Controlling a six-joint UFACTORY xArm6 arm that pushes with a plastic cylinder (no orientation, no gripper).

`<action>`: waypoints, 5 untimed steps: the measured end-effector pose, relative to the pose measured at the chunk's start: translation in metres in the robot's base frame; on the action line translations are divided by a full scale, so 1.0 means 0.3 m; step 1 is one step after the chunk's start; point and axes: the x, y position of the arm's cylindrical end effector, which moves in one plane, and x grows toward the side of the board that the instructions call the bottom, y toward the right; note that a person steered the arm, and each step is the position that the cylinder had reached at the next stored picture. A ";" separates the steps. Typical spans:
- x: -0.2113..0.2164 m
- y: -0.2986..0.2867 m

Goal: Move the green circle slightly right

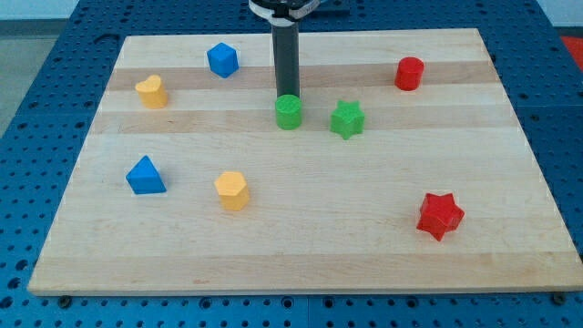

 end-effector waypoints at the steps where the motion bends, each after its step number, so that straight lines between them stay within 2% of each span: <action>1: -0.020 0.033; 3: -0.058 -0.084; 5: 0.013 -0.110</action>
